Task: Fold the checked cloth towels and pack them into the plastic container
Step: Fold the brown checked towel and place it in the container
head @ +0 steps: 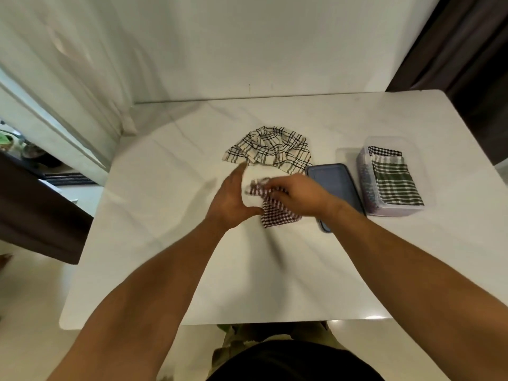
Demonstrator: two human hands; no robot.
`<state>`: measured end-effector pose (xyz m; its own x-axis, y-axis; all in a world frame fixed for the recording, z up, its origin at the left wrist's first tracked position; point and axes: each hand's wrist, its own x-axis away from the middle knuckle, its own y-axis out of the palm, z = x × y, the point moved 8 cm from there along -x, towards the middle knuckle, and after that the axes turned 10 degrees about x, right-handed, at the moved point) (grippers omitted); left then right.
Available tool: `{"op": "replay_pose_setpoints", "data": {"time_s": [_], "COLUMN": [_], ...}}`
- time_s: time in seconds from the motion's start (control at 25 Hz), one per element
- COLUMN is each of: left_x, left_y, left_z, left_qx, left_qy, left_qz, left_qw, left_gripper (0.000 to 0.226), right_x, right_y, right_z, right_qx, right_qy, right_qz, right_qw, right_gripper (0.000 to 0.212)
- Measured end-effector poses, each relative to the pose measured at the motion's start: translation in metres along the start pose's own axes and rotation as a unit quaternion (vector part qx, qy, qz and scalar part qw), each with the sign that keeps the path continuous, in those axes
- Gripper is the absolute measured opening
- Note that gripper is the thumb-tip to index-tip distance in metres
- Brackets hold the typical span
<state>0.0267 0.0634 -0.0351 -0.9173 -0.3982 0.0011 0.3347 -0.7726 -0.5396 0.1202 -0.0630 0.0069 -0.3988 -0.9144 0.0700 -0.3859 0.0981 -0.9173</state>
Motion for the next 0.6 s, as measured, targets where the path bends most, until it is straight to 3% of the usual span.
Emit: {"op": "replay_pose_setpoints", "data": {"time_s": [0.08,0.2,0.32,0.4,0.48,0.6], "left_x": [0.01,0.03,0.033,0.02,0.002,-0.023], "left_y": [0.016,0.029,0.028,0.018,-0.001,-0.036], "left_z": [0.007,-0.013,-0.018,-0.011,0.002,0.032], "left_qx": [-0.003,-0.062,-0.088,-0.131,-0.138,-0.069], "left_qy": [0.056,0.031,0.012,0.01,-0.001,-0.007], "left_qz": [-0.083,-0.133,-0.127,-0.097,-0.026,0.102], "left_qw": [0.995,0.989,0.988,0.987,0.99,0.992], "left_gripper": [0.071,0.026,0.012,0.015,0.017,0.017], "right_x": [0.014,0.033,0.048,0.044,0.032,0.015], "right_y": [0.029,0.061,0.084,0.073,0.035,-0.031], "right_z": [-0.007,0.004,0.035,0.047,0.053,0.048], "right_qx": [-0.006,-0.073,-0.039,-0.04,-0.078,-0.13], "right_qy": [-0.016,0.016,0.108,0.143,0.182,0.19], "right_qz": [-0.073,-0.122,-0.177,-0.121,0.021,0.21], "right_qw": [0.997,0.99,0.977,0.982,0.98,0.95], "right_gripper": [0.029,0.03,0.038,0.018,0.016,0.01]}}
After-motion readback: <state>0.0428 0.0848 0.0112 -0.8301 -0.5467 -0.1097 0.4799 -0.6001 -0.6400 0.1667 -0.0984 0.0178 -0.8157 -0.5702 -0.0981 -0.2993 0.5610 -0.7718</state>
